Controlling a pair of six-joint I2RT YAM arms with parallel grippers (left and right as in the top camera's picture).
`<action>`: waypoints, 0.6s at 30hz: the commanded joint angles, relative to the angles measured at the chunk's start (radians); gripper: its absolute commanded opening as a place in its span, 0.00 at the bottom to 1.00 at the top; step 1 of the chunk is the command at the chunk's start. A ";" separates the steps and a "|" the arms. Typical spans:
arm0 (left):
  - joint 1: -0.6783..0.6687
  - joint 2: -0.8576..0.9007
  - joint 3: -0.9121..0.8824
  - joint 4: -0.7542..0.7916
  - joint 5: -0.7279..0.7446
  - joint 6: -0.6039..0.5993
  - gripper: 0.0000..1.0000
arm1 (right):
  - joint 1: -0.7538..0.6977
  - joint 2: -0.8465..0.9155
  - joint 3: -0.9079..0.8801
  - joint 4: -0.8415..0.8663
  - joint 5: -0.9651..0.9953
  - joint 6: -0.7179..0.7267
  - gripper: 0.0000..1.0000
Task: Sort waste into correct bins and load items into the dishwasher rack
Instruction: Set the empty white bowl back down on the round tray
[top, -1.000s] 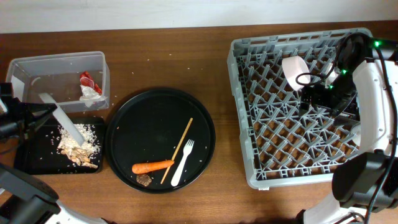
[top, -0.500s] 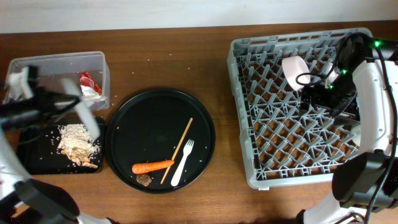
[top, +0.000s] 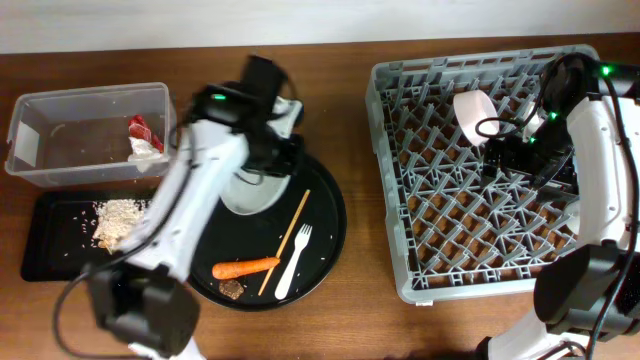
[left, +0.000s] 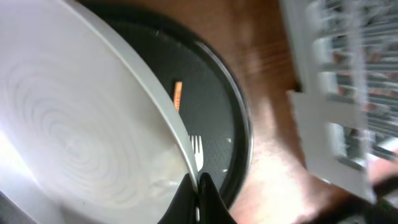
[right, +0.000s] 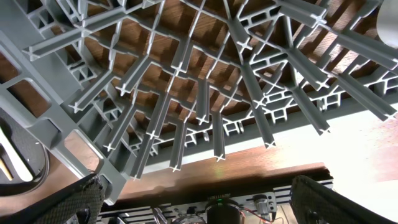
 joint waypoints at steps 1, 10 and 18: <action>-0.069 0.114 0.003 0.009 -0.150 -0.159 0.00 | 0.002 0.002 0.000 -0.005 0.009 0.006 0.99; -0.127 0.232 0.003 0.006 -0.146 -0.217 0.23 | 0.002 0.002 0.000 -0.005 0.008 0.006 0.99; -0.048 0.155 0.083 -0.162 -0.183 -0.190 0.66 | 0.002 0.002 0.000 -0.005 -0.018 0.005 0.99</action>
